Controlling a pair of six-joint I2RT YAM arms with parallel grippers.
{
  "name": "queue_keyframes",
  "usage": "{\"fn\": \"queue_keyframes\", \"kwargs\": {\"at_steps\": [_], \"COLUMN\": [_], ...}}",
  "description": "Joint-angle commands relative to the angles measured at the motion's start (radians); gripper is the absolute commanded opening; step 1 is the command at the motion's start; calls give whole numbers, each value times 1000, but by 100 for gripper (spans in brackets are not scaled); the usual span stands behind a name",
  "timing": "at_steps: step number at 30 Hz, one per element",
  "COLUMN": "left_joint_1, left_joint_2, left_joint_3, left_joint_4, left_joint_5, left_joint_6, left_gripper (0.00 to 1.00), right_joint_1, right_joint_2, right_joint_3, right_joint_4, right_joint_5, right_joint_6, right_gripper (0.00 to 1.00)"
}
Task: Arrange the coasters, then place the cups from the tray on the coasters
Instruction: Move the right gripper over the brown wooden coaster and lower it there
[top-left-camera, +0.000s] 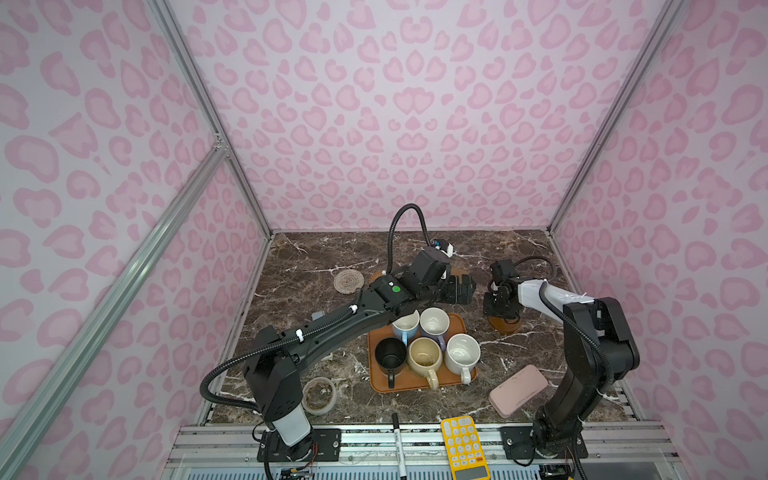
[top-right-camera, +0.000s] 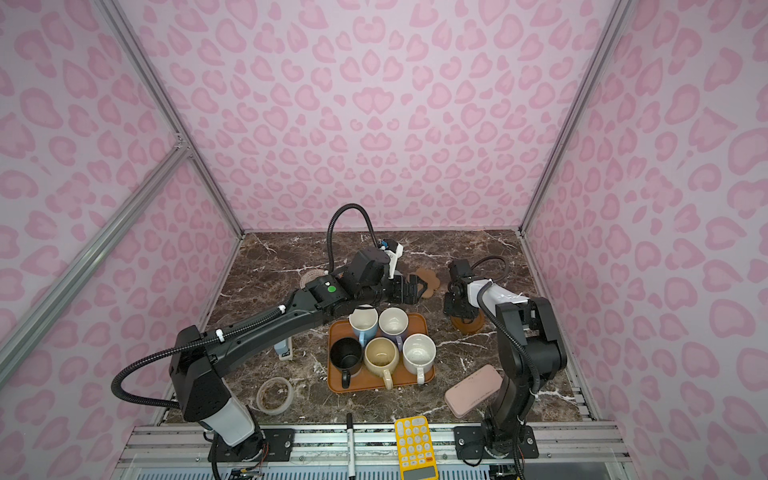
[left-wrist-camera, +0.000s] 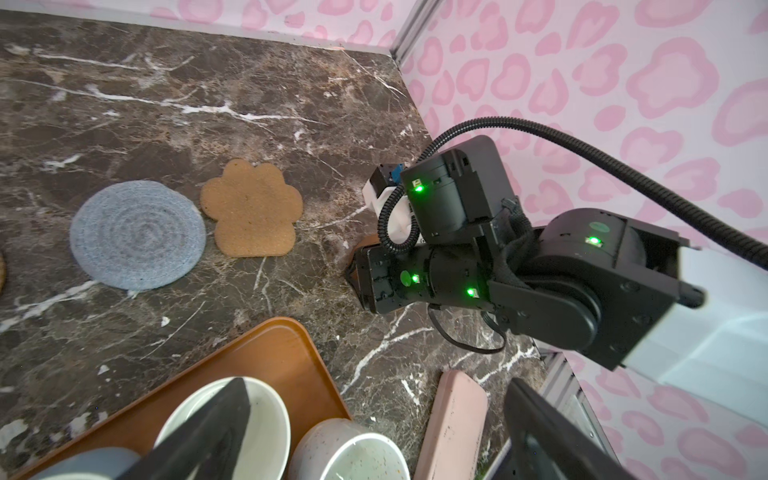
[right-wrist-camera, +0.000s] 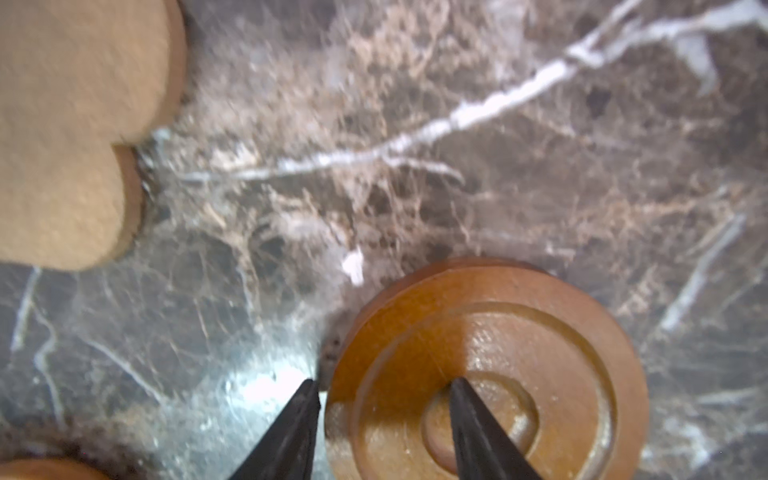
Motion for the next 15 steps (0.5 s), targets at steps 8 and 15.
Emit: {"fn": "queue_keyframes", "kwargs": {"at_steps": [8,15], "left_joint_1": [17,25], "left_joint_2": [-7,-4], "left_joint_3": [-10,-9], "left_joint_4": [16,16], "left_joint_5": [-83,-89], "left_joint_6": [-21,-12], "left_gripper": [97,97], "right_joint_1": [-15,-23], "right_joint_2": [120,214], "right_joint_3": [124,253], "right_joint_4": [-11,-61], "right_joint_5": [-76,-75], "right_joint_6": [-31,-44], "right_gripper": [52,51]}}
